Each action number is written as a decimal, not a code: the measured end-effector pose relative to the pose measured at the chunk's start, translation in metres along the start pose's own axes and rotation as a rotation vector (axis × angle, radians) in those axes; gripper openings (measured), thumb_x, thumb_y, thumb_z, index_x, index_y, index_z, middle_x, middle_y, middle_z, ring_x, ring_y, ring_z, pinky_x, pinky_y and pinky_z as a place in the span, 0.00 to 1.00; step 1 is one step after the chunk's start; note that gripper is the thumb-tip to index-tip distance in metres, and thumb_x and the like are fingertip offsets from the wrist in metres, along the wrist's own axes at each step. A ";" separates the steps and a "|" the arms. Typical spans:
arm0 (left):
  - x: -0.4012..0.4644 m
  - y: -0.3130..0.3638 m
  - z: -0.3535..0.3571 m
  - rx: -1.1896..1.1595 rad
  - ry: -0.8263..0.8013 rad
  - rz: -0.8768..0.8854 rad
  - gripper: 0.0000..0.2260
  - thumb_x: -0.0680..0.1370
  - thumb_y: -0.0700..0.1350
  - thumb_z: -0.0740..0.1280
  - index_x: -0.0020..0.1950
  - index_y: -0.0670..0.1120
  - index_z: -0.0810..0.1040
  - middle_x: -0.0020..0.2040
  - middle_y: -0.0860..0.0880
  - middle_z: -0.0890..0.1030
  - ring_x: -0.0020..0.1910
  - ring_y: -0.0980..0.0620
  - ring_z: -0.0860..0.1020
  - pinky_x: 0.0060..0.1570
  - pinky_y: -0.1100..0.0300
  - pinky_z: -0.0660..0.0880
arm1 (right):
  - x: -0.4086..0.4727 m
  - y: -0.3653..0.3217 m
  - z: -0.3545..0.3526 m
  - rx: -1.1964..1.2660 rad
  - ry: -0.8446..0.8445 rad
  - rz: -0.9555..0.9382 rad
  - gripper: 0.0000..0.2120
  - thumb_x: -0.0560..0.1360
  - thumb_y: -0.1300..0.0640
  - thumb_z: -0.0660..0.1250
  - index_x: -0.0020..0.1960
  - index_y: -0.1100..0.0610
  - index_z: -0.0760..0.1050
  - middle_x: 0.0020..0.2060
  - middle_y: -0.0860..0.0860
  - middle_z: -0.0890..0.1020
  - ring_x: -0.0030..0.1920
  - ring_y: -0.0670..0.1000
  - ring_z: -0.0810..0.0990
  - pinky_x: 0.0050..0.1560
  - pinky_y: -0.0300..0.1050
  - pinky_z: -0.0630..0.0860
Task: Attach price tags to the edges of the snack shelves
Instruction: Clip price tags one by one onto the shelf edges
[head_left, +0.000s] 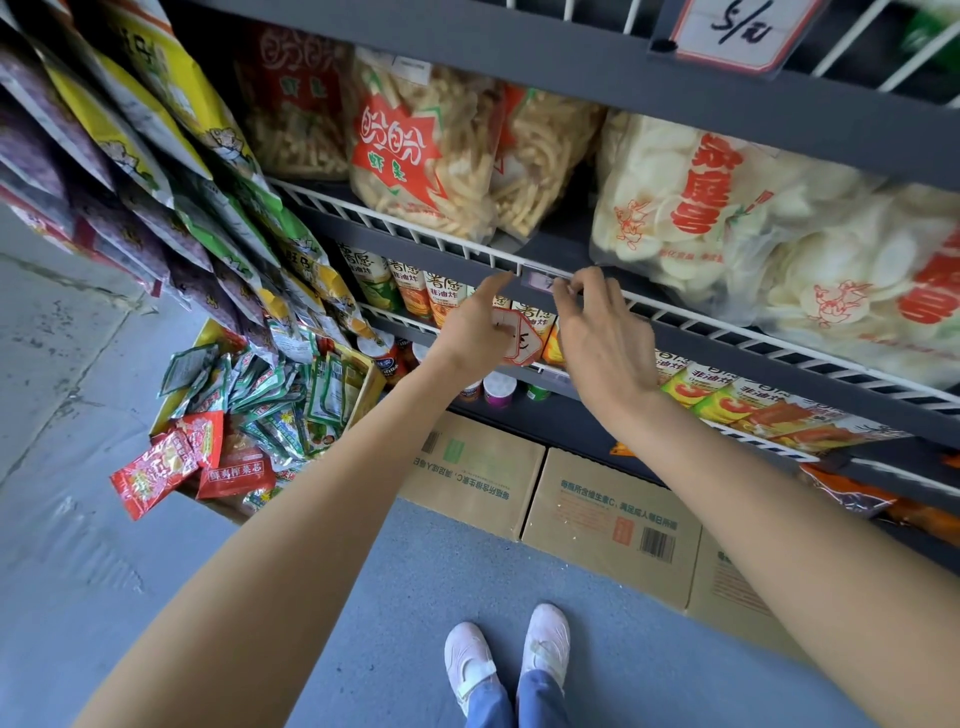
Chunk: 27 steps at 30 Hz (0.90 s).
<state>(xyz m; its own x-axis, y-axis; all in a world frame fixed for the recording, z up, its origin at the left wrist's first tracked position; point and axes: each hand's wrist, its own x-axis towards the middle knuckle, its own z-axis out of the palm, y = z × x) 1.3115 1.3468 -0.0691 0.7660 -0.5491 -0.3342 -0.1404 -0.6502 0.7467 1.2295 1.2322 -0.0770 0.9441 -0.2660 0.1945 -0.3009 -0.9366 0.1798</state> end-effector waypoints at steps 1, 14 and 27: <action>-0.001 -0.001 0.001 -0.065 0.027 -0.043 0.21 0.78 0.35 0.60 0.71 0.44 0.65 0.55 0.42 0.79 0.52 0.45 0.78 0.43 0.64 0.73 | -0.002 0.000 0.001 -0.003 -0.003 -0.008 0.30 0.57 0.67 0.76 0.58 0.62 0.77 0.48 0.56 0.77 0.43 0.53 0.77 0.20 0.38 0.59; -0.032 -0.018 0.031 -0.168 -0.044 -0.133 0.06 0.79 0.41 0.62 0.54 0.40 0.72 0.48 0.46 0.78 0.48 0.48 0.78 0.38 0.62 0.78 | -0.035 0.003 0.004 1.189 -0.411 0.325 0.05 0.75 0.60 0.68 0.49 0.56 0.81 0.44 0.49 0.81 0.44 0.46 0.76 0.42 0.36 0.68; -0.034 -0.075 0.088 -0.474 -0.048 -0.171 0.10 0.79 0.34 0.61 0.37 0.43 0.70 0.33 0.49 0.73 0.38 0.53 0.76 0.41 0.60 0.79 | -0.070 -0.003 0.063 1.404 -0.507 0.514 0.05 0.71 0.65 0.71 0.40 0.59 0.77 0.34 0.50 0.78 0.35 0.43 0.75 0.34 0.30 0.69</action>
<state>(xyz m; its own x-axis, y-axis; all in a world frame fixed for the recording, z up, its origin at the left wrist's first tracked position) 1.2411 1.3675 -0.1641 0.7217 -0.4864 -0.4926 0.2935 -0.4295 0.8541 1.1724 1.2393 -0.1524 0.8161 -0.3854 -0.4306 -0.5027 -0.1059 -0.8580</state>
